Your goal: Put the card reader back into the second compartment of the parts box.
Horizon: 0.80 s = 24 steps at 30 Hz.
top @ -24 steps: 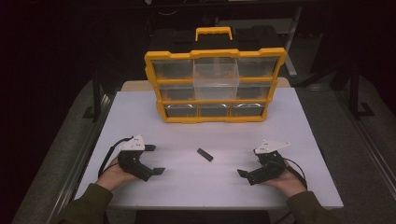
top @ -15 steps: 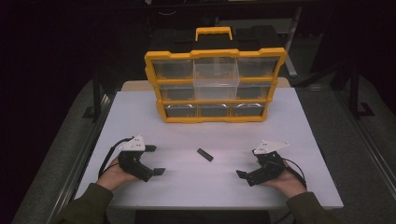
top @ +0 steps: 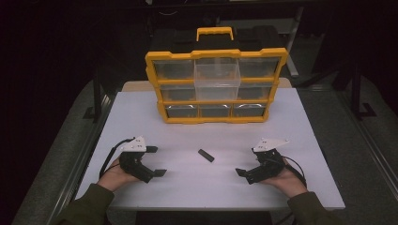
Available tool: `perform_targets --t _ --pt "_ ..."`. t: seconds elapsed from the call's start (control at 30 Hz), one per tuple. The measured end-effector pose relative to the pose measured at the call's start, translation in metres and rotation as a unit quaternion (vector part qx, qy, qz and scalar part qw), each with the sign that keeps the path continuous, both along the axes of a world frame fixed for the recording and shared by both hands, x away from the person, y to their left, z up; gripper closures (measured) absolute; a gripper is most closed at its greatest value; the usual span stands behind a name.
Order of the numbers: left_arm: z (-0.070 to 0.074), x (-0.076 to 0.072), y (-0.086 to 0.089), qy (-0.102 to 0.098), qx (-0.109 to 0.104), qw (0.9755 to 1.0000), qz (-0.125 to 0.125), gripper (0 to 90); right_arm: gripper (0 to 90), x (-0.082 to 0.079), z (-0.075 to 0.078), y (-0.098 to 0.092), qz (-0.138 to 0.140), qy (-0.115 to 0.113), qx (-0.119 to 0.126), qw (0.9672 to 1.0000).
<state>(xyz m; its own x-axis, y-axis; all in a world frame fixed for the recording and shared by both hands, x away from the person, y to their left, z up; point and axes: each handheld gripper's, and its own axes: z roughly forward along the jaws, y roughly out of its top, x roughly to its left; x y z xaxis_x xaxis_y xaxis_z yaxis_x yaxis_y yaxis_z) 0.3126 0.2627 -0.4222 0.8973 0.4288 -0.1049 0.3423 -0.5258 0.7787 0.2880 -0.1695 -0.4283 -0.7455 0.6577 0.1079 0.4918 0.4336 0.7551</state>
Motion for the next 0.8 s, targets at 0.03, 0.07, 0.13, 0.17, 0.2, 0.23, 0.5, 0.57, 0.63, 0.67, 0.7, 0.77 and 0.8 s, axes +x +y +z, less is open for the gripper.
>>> perform_targets --t 0.03,0.07,0.13,0.17,0.2,0.23,0.5,0.57,0.63,0.67,0.7,0.77,0.8 --pt "0.0 0.0 0.0 0.0 0.0 1.0 0.0 1.6 0.0 0.0 0.0 0.0 -0.001 0.001 0.001 1.0" --pt "0.0 0.0 0.0 0.0 0.0 1.0 0.0 1.6 0.0 0.001 0.001 0.0 -0.001 0.001 0.002 1.0" --pt "0.0 0.0 -0.001 0.0 0.001 1.0 0.0 1.6 0.0 0.002 0.001 0.002 0.001 0.001 0.003 1.0" --pt "0.0 0.0 -0.001 -0.001 0.001 1.0 0.001 1.6 0.0 0.003 0.002 0.003 0.002 0.0 0.003 1.0" --pt "0.0 0.0 -0.001 -0.001 0.002 1.0 0.0 1.6 0.0 0.003 0.002 0.004 0.005 0.0 0.001 1.0" --pt "0.0 -0.001 -0.001 -0.001 0.002 1.0 -0.001 1.6 0.0 0.004 0.002 0.004 0.006 0.0 0.001 1.0" --pt "0.0 -0.001 -0.001 -0.002 0.002 1.0 -0.001 1.7 0.0 0.008 0.005 0.009 0.013 0.0 0.002 0.9999" --pt "0.0 -0.001 -0.001 -0.001 0.0 1.0 0.0 1.7 0.0 0.009 0.005 0.011 0.015 0.0 0.002 0.9999" --pt "0.0 -0.001 -0.001 -0.001 0.0 1.0 0.001 1.6 0.0 0.011 0.006 0.012 0.017 -0.001 0.003 0.9998" --pt "0.0 -0.001 -0.001 0.0 0.0 1.0 0.001 1.6 0.0 0.011 0.006 0.013 0.017 0.0 0.004 0.9998" --pt "0.001 -0.001 -0.001 0.0 -0.001 1.0 0.001 1.7 0.0 0.011 0.007 0.013 0.018 0.0 0.003 0.9998" --pt "0.001 -0.001 -0.001 -0.001 -0.003 1.0 0.002 1.6 0.0 0.012 0.007 0.014 0.018 0.001 0.006 0.9998" --pt "0.001 -0.001 -0.001 -0.001 -0.003 1.0 0.002 1.7 0.0 0.013 0.008 0.014 0.018 0.001 0.007 0.9998"
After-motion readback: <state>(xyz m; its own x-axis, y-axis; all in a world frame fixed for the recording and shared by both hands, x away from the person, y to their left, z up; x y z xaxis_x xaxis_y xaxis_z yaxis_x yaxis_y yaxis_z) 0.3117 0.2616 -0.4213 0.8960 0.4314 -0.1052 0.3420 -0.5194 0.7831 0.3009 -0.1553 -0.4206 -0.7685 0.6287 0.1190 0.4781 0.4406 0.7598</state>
